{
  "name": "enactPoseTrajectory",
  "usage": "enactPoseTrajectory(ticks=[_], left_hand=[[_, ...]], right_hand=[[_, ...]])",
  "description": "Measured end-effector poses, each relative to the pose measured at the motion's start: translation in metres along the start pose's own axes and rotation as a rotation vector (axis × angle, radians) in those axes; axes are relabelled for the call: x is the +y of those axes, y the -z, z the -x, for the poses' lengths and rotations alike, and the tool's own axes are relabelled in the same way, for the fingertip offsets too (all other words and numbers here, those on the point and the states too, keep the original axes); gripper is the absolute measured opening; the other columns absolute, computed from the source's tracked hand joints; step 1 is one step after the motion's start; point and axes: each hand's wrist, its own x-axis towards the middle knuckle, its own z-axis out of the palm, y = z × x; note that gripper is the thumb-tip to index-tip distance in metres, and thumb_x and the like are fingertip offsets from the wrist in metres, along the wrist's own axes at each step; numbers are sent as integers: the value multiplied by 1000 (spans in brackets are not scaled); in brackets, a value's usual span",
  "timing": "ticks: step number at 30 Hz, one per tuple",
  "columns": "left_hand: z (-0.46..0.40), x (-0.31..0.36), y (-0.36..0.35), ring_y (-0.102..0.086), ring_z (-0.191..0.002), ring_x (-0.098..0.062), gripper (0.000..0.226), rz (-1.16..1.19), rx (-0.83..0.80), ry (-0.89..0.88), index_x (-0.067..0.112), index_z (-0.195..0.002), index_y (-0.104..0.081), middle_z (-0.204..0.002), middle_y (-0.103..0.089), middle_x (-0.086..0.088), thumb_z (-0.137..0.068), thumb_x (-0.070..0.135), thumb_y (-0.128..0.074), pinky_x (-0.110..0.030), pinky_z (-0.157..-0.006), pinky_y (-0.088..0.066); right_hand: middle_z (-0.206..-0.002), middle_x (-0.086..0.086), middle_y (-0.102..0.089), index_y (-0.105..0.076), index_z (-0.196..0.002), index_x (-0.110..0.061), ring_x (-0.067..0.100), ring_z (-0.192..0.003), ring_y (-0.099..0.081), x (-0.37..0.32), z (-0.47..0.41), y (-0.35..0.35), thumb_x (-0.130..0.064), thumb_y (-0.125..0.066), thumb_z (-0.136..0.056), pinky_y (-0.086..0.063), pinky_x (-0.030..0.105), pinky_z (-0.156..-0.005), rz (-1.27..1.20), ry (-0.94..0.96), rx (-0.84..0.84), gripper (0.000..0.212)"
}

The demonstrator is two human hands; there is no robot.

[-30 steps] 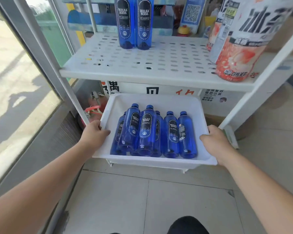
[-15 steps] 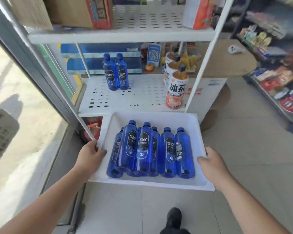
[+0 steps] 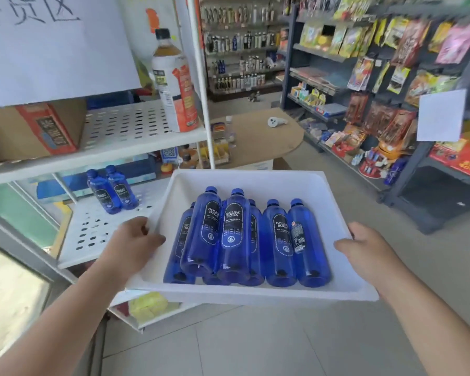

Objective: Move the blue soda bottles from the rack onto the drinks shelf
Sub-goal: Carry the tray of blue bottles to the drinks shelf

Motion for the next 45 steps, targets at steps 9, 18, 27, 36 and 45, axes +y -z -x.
enactPoseTrajectory(ticks=[9,18,27,36,45], left_hand=[[-8,151,-91,-57,-62,-25,20,263,-38,-92,18,-77,-62,-80,-64,-19,-84,-1,-64,-27,-57,-42],[-113,276,-196,-59,-63,-26,9,330,-65,-74,8,-84,-66,-75,-63,-11,-86,0,-63,-27,-56,-43],[-306,398,-282,-67,-74,-35,19,309,-115,-131,10,-103,-68,-87,-70,-16,-84,8,-68,-36,-63,-52],[-443,543,-385,-65,-68,-34,13,395,-105,-170,8,-89,-69,-79,-70,-14,-77,7,-69,-38,-65,-52],[-533,672,-516,-64,-45,-24,27,601,-32,-96,-1,-82,-66,-61,-69,-11,-56,6,-64,-29,-52,-49]], right_hand=[[-94,31,-60,-56,-105,5,24,-70,-50,-3,-79,155,-5,-53,-88,-32,33,-63,50,92,121,20],[-82,22,-65,-62,-92,-4,34,-67,-58,-14,-240,247,-4,-55,-86,-35,33,-62,38,118,140,8],[-91,27,-65,-62,-93,-4,26,-69,-57,-54,-438,300,-3,-54,-86,-36,34,-64,-9,76,162,10],[-80,19,-65,-64,-88,-3,34,-71,-62,-86,-659,394,-3,-59,-84,-39,35,-64,0,161,193,7],[-67,15,-59,-62,-79,-3,30,-64,-56,-103,-891,498,-1,-59,-85,-34,35,-62,91,263,72,7]])
